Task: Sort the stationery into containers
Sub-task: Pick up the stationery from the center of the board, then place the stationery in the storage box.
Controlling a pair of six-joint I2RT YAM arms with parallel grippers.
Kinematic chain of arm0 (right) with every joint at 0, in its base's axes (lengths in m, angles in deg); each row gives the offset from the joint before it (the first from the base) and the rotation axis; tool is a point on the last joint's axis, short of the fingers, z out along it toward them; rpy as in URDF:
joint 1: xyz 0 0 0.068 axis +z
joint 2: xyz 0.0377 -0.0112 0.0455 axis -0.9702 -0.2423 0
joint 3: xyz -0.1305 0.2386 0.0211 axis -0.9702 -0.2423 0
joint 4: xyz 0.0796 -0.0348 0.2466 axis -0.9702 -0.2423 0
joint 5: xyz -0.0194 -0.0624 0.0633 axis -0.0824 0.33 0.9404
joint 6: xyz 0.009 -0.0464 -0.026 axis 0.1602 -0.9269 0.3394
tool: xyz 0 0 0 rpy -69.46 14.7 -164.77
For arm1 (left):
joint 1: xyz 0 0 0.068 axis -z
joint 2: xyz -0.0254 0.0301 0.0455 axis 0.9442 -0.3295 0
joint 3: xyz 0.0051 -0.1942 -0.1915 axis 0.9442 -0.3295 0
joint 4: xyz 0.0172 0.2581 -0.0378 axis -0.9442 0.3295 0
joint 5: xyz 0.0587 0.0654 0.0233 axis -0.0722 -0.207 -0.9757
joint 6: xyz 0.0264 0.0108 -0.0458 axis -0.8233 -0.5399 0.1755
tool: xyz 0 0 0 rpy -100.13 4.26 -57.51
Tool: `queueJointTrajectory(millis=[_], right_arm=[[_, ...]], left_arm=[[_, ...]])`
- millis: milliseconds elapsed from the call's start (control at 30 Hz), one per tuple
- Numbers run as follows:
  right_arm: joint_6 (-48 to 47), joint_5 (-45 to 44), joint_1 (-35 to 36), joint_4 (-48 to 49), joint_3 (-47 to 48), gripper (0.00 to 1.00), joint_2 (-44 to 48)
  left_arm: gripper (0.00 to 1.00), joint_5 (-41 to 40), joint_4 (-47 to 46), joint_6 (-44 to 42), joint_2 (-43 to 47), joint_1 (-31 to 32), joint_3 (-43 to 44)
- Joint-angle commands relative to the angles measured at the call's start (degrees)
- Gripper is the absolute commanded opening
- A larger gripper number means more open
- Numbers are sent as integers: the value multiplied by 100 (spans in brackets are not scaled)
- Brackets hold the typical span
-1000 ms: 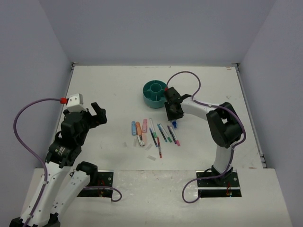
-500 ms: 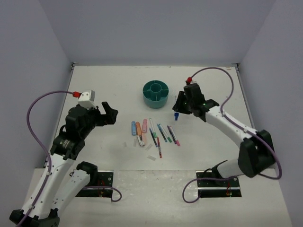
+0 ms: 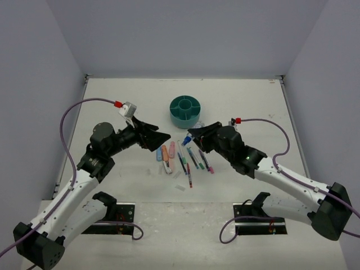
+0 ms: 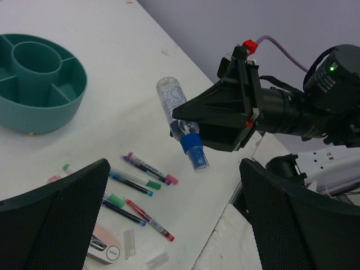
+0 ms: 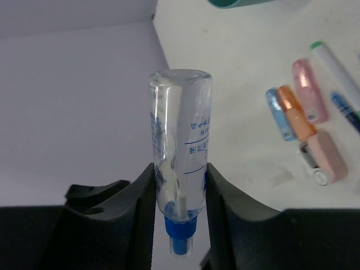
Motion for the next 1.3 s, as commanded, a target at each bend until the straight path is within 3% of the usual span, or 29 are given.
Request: queueJointTrajectory(millis=[0, 100, 200, 533, 600, 700, 800, 900, 1067, 1267], right_arm=[[1579, -1755, 402, -239, 482, 0, -22], [1939, -2034, 551, -525, 536, 0, -76], [1845, -2098, 569, -477, 523, 0, -43], [1185, -2882, 847, -1315, 1032, 0, -106], [999, -3123, 870, -1112, 911, 0, -28], [1030, -3298, 885, -750, 536, 0, 130], [1145, -3102, 878, -989, 570, 0, 307], [1549, -2796, 871, -1687, 1053, 0, 246], [2147, -2527, 842, -3210, 1938, 0, 185], [2147, -2154, 805, -3284, 2124, 0, 398]], left_arm=[[97, 111, -969, -197, -613, 433, 333], [93, -109, -811, -427, -939, 669, 576], [92, -228, -767, -574, -993, 789, 611], [75, 32, -277, -791, -1721, 858, 1069], [77, 116, -88, -865, -1867, 858, 1238], [99, 355, 47, -1032, -2008, 858, 1392], [100, 185, 342, -1699, -1981, 865, 1605], [100, 146, 18, -1992, -1832, 858, 1504], [100, 538, -1908, -2785, -1204, 901, 384], [100, 569, -2422, -3865, -961, 993, 257]])
